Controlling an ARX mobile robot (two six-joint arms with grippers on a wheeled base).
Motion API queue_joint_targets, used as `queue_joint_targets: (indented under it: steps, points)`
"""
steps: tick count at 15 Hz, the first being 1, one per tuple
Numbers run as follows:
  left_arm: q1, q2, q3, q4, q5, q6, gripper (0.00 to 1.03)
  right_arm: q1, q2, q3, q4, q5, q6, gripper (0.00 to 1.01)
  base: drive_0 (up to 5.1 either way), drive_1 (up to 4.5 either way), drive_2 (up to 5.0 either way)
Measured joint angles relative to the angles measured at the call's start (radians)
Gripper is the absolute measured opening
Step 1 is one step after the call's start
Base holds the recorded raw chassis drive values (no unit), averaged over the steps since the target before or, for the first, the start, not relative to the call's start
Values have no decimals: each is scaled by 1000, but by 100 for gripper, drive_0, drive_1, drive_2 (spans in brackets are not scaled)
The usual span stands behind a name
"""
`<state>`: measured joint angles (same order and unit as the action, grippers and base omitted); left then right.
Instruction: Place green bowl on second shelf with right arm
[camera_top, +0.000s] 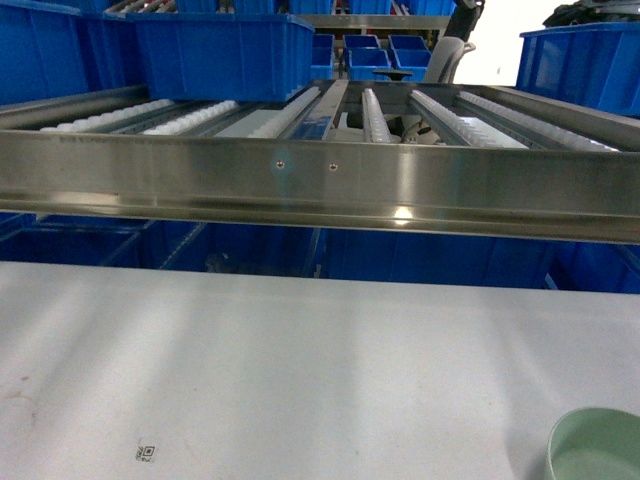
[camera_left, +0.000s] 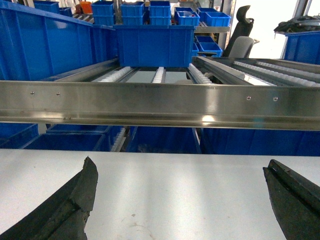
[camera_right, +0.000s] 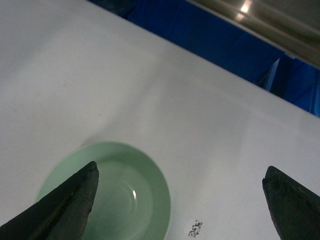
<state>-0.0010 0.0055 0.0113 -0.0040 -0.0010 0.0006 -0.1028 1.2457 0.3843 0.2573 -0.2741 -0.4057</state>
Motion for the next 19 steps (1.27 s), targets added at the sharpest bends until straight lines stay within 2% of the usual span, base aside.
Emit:
queue_joint_targets:
  steps: [2, 3, 4, 6, 12, 17, 18, 19]
  points:
    - [0, 0, 0, 0, 0, 0, 98, 18, 68, 19, -32, 2, -42, 98, 0, 0, 0]
    - [0, 0, 0, 0, 0, 0, 98, 18, 119, 12, -11, 25, -90, 98, 0, 0, 0]
    - [0, 0, 0, 0, 0, 0, 98, 17, 152, -2, 5, 35, -117, 98, 0, 0, 0]
    - [0, 0, 0, 0, 0, 0, 98, 17, 193, -22, 32, 43, -136, 98, 0, 0, 0]
    - [0, 0, 0, 0, 0, 0, 98, 9, 346, -55, 148, 64, -149, 98, 0, 0, 0]
    - [0, 0, 0, 0, 0, 0, 98, -10, 377, -46, 152, 63, -141, 98, 0, 0, 0]
    - [0, 0, 0, 0, 0, 0, 98, -10, 377, -46, 155, 63, -140, 95, 0, 0, 0]
    - [0, 0, 0, 0, 0, 0, 98, -10, 383, -46, 159, 63, -140, 85, 0, 0, 0]
